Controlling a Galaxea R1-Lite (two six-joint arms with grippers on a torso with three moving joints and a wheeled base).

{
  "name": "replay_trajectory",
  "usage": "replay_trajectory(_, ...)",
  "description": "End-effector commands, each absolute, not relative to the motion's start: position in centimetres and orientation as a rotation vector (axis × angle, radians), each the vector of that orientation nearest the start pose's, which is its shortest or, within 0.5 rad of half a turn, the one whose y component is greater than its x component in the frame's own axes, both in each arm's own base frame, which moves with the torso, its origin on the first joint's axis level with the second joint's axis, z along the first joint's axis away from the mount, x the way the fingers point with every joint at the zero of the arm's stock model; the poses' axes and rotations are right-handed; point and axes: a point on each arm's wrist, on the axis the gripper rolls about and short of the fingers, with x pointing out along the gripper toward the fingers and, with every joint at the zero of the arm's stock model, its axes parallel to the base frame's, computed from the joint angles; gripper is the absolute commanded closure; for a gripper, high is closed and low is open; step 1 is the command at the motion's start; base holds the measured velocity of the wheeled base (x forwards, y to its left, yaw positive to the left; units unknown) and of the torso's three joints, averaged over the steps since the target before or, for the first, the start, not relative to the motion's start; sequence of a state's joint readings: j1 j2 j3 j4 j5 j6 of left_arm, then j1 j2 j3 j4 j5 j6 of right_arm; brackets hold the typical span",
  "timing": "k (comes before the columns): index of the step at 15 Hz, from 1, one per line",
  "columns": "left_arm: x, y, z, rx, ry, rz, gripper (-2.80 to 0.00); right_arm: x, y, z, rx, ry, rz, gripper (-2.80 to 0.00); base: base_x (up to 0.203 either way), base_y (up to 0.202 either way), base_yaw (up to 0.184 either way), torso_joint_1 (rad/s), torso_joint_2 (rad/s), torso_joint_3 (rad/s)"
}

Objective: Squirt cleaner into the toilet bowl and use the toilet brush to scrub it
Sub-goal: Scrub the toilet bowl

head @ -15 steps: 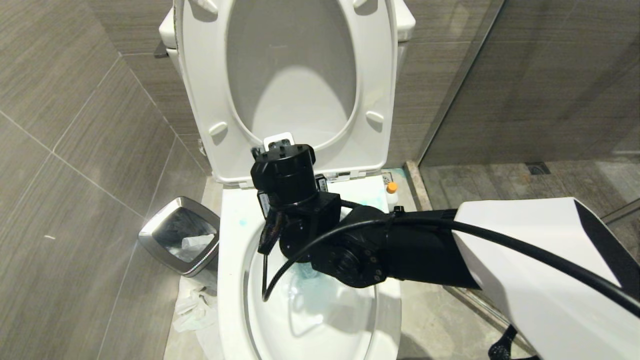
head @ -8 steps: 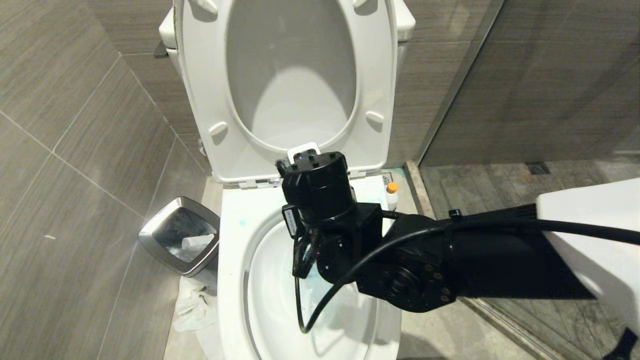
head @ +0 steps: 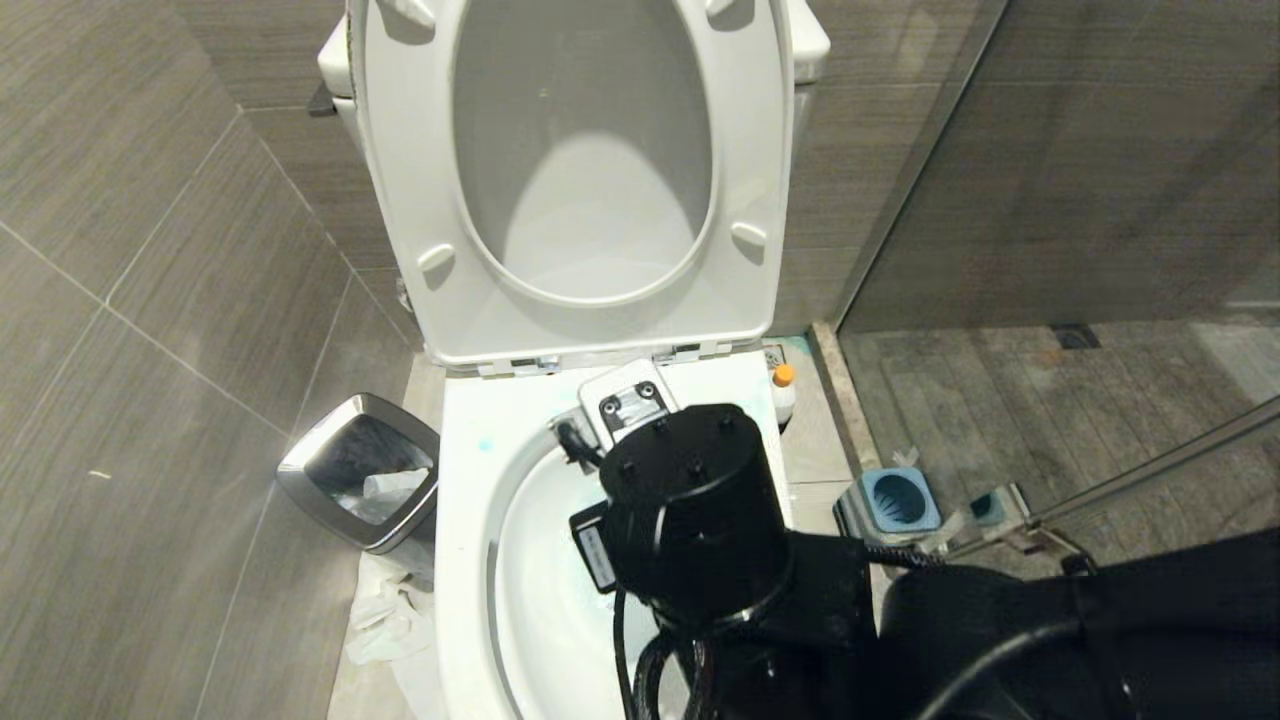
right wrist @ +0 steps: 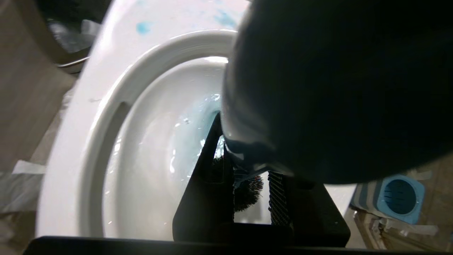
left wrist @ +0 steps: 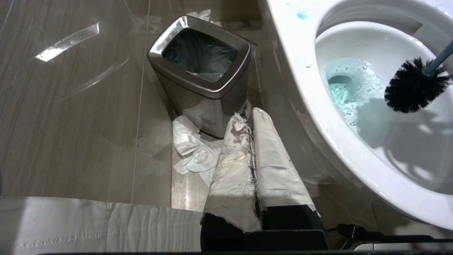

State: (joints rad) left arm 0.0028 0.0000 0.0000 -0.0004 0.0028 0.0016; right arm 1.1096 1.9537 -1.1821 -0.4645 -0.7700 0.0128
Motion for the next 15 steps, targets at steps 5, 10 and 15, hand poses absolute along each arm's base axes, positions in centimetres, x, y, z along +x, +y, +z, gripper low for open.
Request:
replay_trajectory(5,-2.3,0.0,7.6,0.002,-0.001,0.006,0.0,13.7,35.8,15.5,-0.255,0.21,0.429,0.0,0.0,0.0,0.0,0.0,0.0,0.0)
replay_trajectory(10,-2.3,0.0,7.6,0.002,0.0,0.008,0.0,13.8,37.9,15.1,-0.233,0.203,0.447,0.0,0.0,0.0,0.0,0.0,0.0,0.0)
replay_trajectory(15,-2.3,0.0,7.6,0.002,-0.002,0.007,0.0,15.2,41.2,14.4,-0.195,0.185,0.461,0.0,0.0,0.0,0.0,0.0,0.0,0.0)
